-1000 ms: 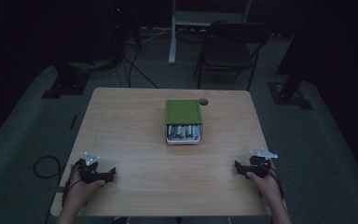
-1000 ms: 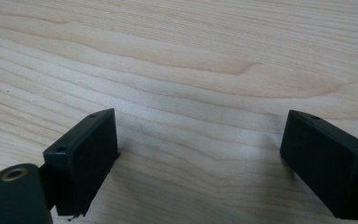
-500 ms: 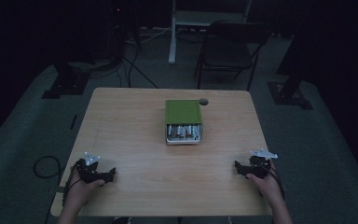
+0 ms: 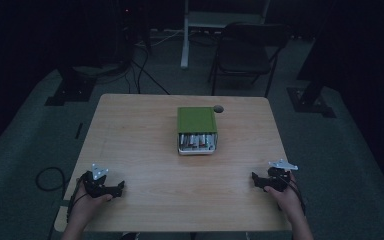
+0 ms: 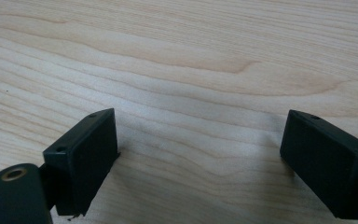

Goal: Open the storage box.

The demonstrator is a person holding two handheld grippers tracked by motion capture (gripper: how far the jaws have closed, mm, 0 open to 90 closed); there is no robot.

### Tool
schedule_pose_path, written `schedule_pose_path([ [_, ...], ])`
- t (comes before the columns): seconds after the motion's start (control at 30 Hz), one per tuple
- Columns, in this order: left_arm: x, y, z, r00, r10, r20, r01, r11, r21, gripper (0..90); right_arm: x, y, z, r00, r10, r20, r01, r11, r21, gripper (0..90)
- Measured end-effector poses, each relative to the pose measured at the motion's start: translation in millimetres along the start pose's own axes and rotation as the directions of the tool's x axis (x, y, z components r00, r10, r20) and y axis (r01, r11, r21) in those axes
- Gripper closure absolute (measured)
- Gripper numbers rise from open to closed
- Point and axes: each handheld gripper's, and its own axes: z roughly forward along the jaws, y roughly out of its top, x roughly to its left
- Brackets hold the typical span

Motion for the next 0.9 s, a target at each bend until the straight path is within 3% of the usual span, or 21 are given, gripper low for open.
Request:
schedule_pose_path([
  [0.13, -1.5, 1.7, -0.6, 0.9997, 0.024, -0.007, -0.024, 0.9997, 0.006, 1.2, 0.0, 0.0, 0.0, 1.0000, 0.000, 0.000, 0.000, 1.000, 0.000, 10.6],
  [0.43, -15.0, 13.5, 0.9, 0.9950, 0.097, 0.025, -0.097, 0.9952, -0.017, 1.2, 0.0, 0.0, 0.0, 1.0000, 0.000, -0.001, 0.000, 1.000, 0.000, 10.6],
  [0.57, -18.2, 15.8, 2.0, 0.9941, 0.103, 0.034, -0.102, 0.9946, -0.017, 1.2, 0.0, 0.0, 0.0, 1.0000, 0.001, -0.001, -0.001, 1.000, 0.000, 10.6],
  [0.7, -26.0, 21.8, 5.4, 0.9885, 0.148, 0.028, -0.148, 0.9889, -0.012, 1.1, -0.1, 0.0, 0.0, 1.0000, 0.000, -0.001, 0.000, 1.000, -0.001, 10.6],
  [0.9, -33.1, 25.2, 8.5, 0.9847, 0.169, 0.043, -0.169, 0.9856, -0.008, 1.2, 0.0, 0.0, 0.0, 1.0000, 0.001, -0.001, -0.001, 1.000, -0.001, 10.6],
])
